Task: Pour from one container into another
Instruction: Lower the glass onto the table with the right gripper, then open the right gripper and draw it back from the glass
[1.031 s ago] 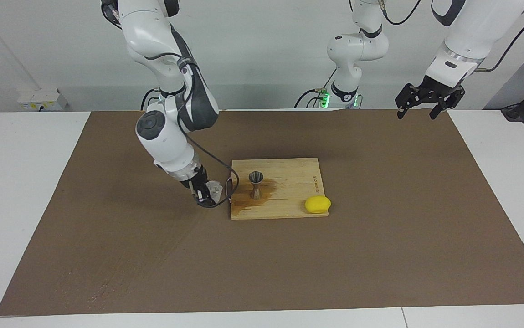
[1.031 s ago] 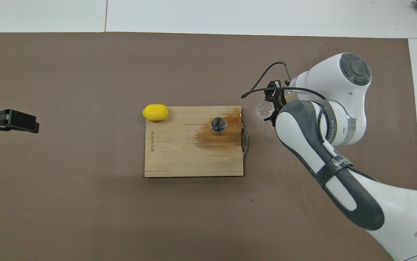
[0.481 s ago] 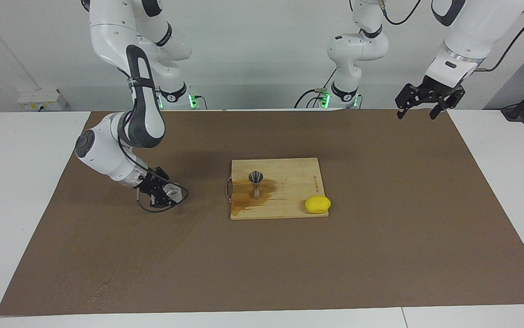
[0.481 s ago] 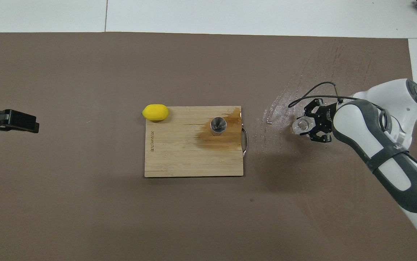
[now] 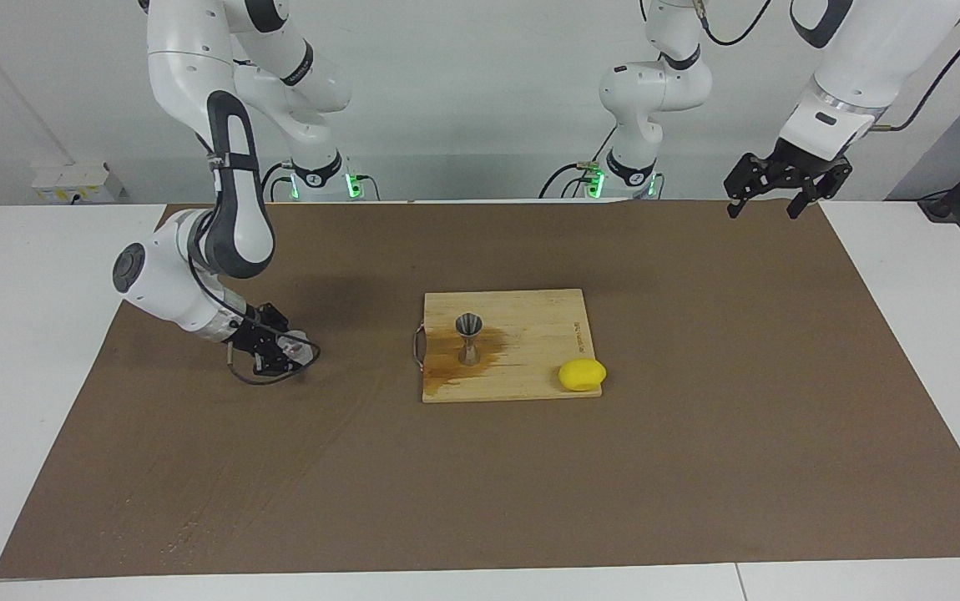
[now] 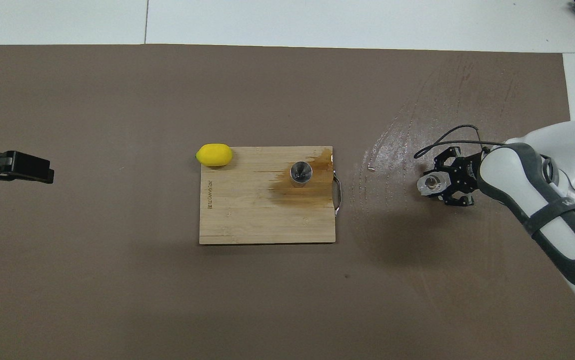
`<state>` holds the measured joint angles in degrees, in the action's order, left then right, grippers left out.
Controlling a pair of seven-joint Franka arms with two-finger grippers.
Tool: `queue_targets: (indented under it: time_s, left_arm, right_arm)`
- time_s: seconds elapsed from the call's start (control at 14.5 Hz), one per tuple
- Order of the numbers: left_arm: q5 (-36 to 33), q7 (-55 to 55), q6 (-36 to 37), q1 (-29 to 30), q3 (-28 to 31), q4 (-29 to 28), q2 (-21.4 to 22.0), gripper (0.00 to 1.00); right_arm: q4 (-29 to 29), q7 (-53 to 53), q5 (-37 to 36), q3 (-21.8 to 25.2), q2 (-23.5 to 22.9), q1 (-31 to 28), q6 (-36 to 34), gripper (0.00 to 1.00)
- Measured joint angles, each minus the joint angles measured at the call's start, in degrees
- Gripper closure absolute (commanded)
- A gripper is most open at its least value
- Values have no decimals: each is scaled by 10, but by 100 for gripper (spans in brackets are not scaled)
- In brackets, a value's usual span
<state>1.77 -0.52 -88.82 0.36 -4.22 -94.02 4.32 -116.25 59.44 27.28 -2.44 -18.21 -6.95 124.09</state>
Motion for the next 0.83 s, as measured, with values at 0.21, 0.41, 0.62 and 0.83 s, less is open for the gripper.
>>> queue_targets:
  time_s: [0.21,0.41,0.62,0.83]
  left_arm:
    - [0,0,0,0,0,0,0,0]
    - [0,0,0,0,0,0,0,0]
    - [0,0,0,0,0,0,0,0]
    - [0,0,0,0,0,0,0,0]
  right_arm:
    - [0,0,1,0,5,-1,0,0]
    - [1,0,1,1,31,-8,-7,0]
    - [2,-33,0,1,74,-11,-41,0]
    - [2,-121,-37,0,101,-10,-47,0]
